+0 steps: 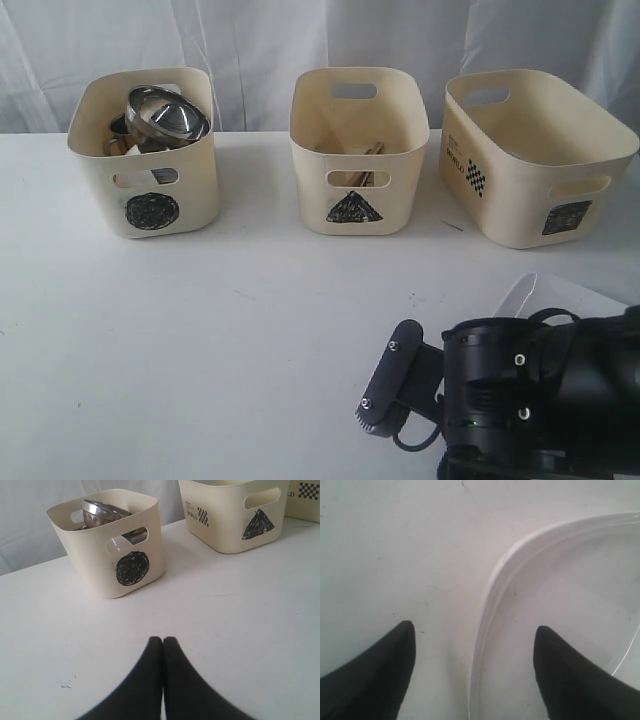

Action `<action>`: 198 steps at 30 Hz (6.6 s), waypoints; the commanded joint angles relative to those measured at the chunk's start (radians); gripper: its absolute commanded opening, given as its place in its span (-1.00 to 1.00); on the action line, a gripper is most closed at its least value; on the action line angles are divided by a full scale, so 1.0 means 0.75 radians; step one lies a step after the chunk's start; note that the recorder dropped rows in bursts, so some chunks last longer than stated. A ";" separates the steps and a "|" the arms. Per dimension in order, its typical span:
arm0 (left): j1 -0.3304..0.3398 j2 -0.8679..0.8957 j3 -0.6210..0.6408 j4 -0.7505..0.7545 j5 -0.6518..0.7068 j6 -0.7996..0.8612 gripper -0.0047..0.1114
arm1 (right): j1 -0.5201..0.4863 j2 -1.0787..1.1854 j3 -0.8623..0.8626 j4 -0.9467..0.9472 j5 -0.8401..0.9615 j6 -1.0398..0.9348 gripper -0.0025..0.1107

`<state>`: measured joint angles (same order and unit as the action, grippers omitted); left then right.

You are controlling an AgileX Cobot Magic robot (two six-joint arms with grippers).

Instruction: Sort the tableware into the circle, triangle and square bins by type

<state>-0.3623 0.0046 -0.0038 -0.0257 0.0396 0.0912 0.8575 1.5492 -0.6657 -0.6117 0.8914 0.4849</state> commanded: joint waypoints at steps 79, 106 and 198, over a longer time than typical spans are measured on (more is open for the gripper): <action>0.001 -0.006 0.005 -0.004 -0.003 0.002 -0.92 | -0.120 0.240 0.004 -0.200 -0.035 0.162 0.05; 0.001 -0.006 0.005 -0.004 -0.003 0.002 -0.92 | -0.120 0.143 -0.001 -0.255 -0.048 0.162 -0.96; 0.001 -0.006 0.005 -0.004 -0.003 0.002 -0.92 | -0.081 -0.884 -0.481 -0.415 -0.164 -0.206 -0.96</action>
<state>-0.3623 0.0046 -0.0038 -0.0257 0.0396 0.0912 0.8274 0.8805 -1.0153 -0.8736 0.8157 0.3705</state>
